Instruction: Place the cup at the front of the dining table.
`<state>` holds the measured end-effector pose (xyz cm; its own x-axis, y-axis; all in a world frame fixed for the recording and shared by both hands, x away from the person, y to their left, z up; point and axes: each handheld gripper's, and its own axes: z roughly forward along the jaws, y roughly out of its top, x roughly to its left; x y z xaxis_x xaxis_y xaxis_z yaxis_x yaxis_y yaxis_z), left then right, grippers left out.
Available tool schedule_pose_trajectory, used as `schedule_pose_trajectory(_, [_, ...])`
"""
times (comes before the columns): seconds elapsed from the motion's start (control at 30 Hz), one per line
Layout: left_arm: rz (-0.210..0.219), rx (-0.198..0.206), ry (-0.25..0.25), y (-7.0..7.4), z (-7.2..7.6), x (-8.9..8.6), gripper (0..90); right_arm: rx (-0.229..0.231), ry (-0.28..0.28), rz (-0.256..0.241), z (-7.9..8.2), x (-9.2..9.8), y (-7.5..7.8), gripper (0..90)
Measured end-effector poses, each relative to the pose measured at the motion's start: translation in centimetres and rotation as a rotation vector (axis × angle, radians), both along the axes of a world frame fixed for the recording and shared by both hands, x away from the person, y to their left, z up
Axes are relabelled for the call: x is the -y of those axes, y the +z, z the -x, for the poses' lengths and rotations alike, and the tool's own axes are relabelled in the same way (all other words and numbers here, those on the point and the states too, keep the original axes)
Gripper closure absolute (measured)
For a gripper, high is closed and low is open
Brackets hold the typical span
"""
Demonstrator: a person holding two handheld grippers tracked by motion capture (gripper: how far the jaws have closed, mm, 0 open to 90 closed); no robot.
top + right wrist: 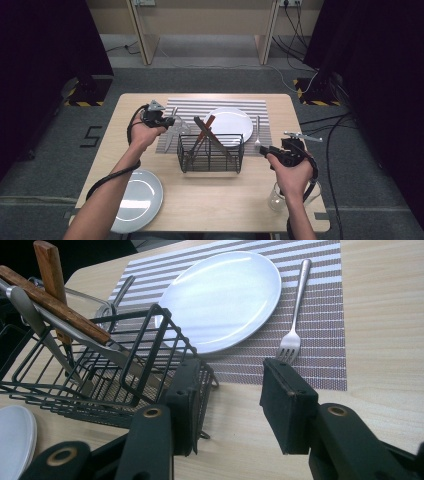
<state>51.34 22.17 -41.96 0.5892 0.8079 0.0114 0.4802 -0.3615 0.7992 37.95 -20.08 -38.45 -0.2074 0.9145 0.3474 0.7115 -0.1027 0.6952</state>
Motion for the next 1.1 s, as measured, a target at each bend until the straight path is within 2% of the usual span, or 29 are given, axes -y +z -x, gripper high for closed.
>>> schedule_pose_trajectory(1.1, [-0.019, -0.018, -0.012, -0.3, -0.6, 1.1, 81.2, -0.003, 0.001, 0.001, 0.0, -0.1, -0.1, 59.7])
